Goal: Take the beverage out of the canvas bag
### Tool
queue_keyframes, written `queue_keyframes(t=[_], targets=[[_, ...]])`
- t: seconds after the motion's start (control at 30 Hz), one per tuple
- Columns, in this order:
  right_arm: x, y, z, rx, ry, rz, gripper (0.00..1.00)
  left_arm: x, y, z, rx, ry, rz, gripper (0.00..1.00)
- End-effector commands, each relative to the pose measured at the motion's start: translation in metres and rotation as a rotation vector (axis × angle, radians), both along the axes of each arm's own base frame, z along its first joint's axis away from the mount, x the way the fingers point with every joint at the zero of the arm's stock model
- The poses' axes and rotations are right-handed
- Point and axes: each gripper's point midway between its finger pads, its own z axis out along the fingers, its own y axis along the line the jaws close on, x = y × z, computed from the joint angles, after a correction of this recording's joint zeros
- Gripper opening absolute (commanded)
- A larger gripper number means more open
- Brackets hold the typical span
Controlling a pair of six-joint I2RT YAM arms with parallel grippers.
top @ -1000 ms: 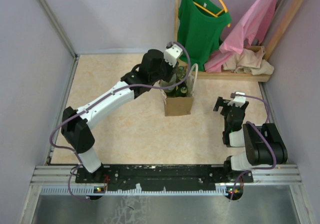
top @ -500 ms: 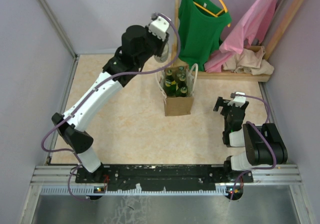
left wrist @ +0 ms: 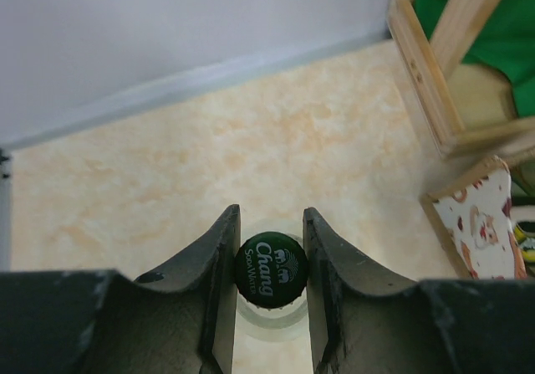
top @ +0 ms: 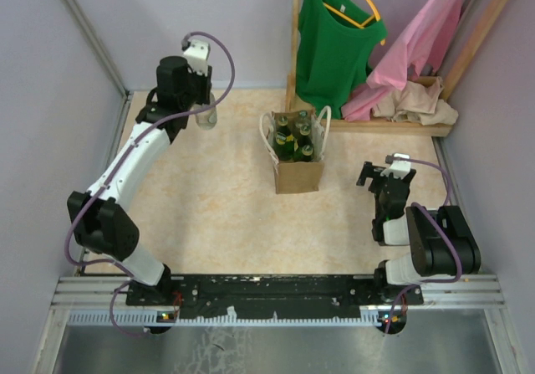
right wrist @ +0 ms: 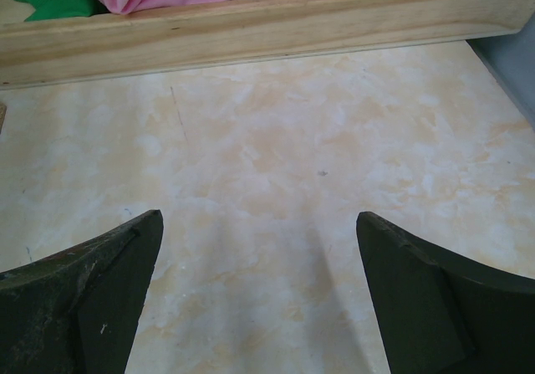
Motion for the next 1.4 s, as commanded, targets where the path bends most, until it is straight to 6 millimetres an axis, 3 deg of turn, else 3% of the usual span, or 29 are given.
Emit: queue_keyframes(t=[0.0, 0.47, 1.07, 1.23, 1.3, 1.37], targets=[[0.013, 0.002, 0.024, -0.015, -0.081, 0.004, 0.99, 0.005, -0.021, 0.057, -0.141, -0.211, -0.06, 0.0], [0.013, 0.002, 0.024, -0.014, -0.081, 0.004, 0.99, 0.017, -0.031, -0.021, -0.201, -0.214, -0.074, 0.0], [0.013, 0.002, 0.024, -0.015, -0.08, 0.004, 0.99, 0.0, -0.033, -0.066, -0.13, -0.254, -0.08, 0.01], [0.013, 0.002, 0.024, -0.013, -0.082, 0.004, 0.99, -0.006, -0.035, -0.073, -0.125, -0.247, -0.067, 0.17], [0.013, 0.002, 0.024, -0.015, -0.081, 0.004, 0.99, -0.008, -0.033, -0.072, -0.122, -0.249, -0.053, 0.37], [0.013, 0.001, 0.024, -0.015, -0.08, 0.003, 0.99, -0.009, -0.032, -0.072, -0.115, -0.249, -0.041, 0.48]])
